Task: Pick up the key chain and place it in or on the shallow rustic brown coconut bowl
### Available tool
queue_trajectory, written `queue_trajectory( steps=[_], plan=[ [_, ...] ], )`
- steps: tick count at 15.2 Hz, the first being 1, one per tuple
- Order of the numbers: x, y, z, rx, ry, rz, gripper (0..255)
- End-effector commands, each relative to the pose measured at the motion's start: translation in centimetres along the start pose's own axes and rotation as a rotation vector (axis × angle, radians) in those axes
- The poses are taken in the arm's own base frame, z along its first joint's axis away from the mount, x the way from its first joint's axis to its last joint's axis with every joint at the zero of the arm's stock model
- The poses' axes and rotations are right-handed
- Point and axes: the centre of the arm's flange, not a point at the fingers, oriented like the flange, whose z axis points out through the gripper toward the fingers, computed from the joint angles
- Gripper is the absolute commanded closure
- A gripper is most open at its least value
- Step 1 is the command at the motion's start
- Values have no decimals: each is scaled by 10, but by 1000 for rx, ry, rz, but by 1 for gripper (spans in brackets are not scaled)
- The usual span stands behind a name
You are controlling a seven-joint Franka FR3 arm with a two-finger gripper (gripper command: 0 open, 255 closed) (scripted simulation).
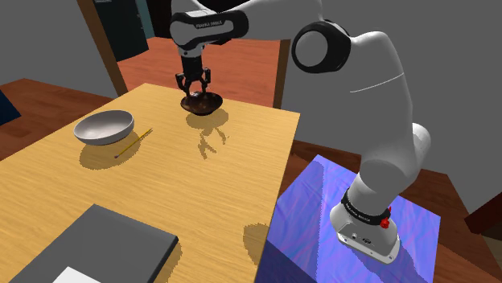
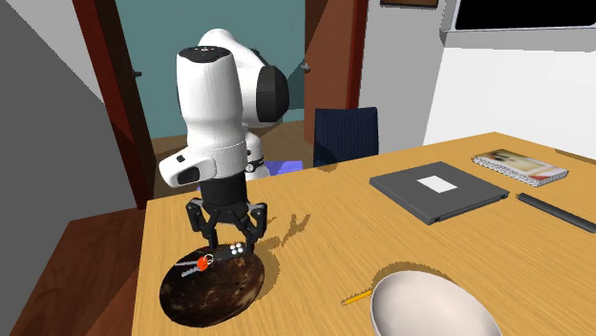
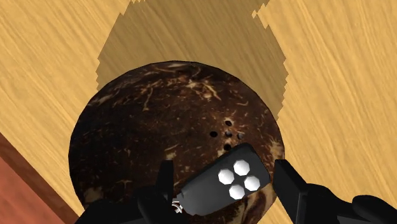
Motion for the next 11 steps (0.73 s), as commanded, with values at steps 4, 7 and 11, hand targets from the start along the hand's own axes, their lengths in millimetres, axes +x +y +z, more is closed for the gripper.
queue_trajectory(
  steps=[4,7,11],
  plan=[
    [0,0,27,0,1,0,255],
    [0,0,37,0,1,0,255],
    [0,0,37,0,1,0,255]
  ],
)
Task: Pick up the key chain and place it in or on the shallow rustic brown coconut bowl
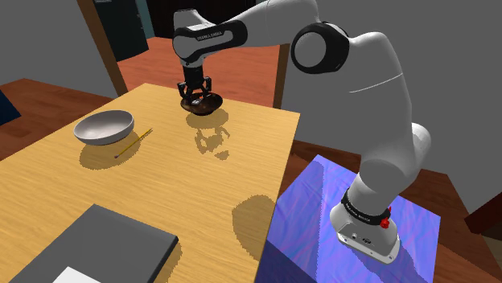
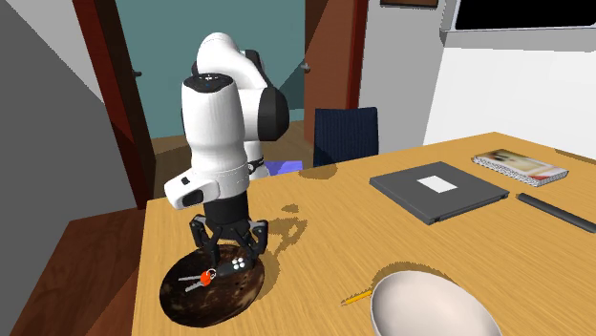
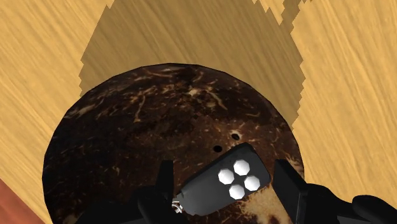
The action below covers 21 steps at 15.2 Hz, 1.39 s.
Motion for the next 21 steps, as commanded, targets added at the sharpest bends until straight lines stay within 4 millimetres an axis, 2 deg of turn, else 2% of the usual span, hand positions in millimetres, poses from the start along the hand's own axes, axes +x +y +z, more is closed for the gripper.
queue_trajectory(
  steps=[1,3,4,9,13,21],
  plan=[
    [0,0,0,0,0,0,255],
    [0,0,0,0,0,0,255],
    [0,0,0,0,0,0,0],
    [0,0,0,0,0,0,0],
    [0,0,-50,0,0,0,0],
    [0,0,-50,0,0,0,0]
  ],
)
